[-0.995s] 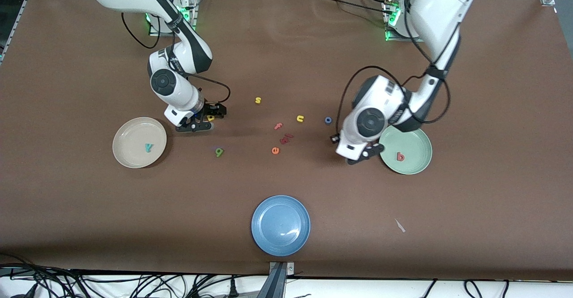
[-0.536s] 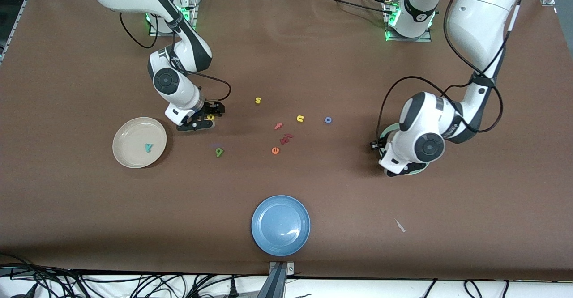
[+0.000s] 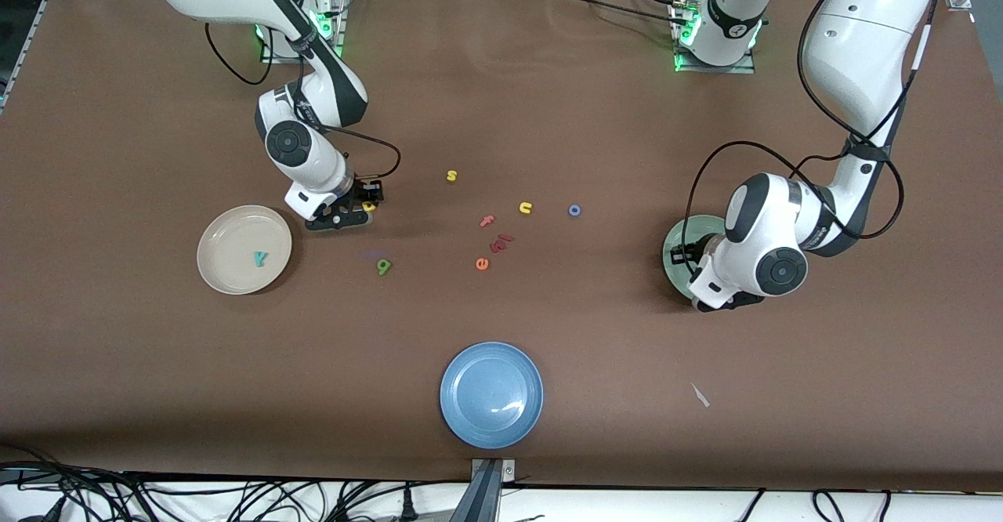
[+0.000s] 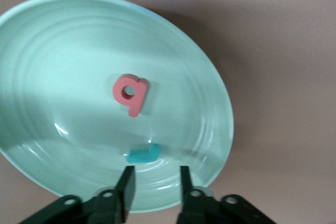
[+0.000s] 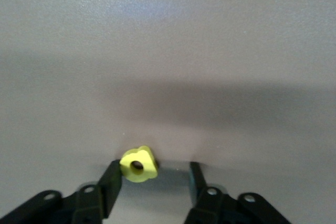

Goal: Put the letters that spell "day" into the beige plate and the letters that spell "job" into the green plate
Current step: 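Drop the teal letter on the green plate while the right gripper grasps the yellow a, then grasp the blue o with the left gripper while the right gripper carries the a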

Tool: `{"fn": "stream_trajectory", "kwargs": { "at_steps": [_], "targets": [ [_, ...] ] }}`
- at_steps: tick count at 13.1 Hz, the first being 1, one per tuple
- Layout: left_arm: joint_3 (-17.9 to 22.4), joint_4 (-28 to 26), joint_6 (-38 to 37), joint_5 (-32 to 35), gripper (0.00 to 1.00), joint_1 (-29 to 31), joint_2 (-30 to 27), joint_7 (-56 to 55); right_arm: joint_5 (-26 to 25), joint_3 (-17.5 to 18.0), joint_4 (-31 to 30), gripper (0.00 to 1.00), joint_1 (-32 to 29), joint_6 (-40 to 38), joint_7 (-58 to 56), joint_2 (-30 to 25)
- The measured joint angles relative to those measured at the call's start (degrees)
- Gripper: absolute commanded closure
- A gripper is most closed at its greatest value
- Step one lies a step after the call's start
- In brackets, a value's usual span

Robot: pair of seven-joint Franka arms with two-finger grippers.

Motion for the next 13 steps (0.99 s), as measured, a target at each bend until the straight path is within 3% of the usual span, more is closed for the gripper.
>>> {"fn": "stream_trajectory", "kwargs": {
  "at_steps": [2,7,11,13],
  "targets": [
    [-1.37,0.17,0.01,-0.01,0.00,-1.13,-0.12,-3.02,-0.03,0.01,0.02,0.53,0.70,0.00,1.27,-0.03],
    [-7.48,0.60,2.59,-0.01,0.00,-8.79,-0.33,-24.47,-0.06,-0.03,0.06,0.62,1.35,0.00,2.75,-0.03],
    [-8.65,-0.82,8.65,-0.01,0.01,-14.84,-0.34,-36.30,-0.06,-0.01,0.10,0.85,1.39,-0.01,2.86,-0.06],
    [-8.68,-2.64,10.58,0.00,0.01,-16.14,-0.55,-37.99,-0.06,0.03,0.18,0.89,1.55,-0.05,3.00,-0.16]
  ]
}}
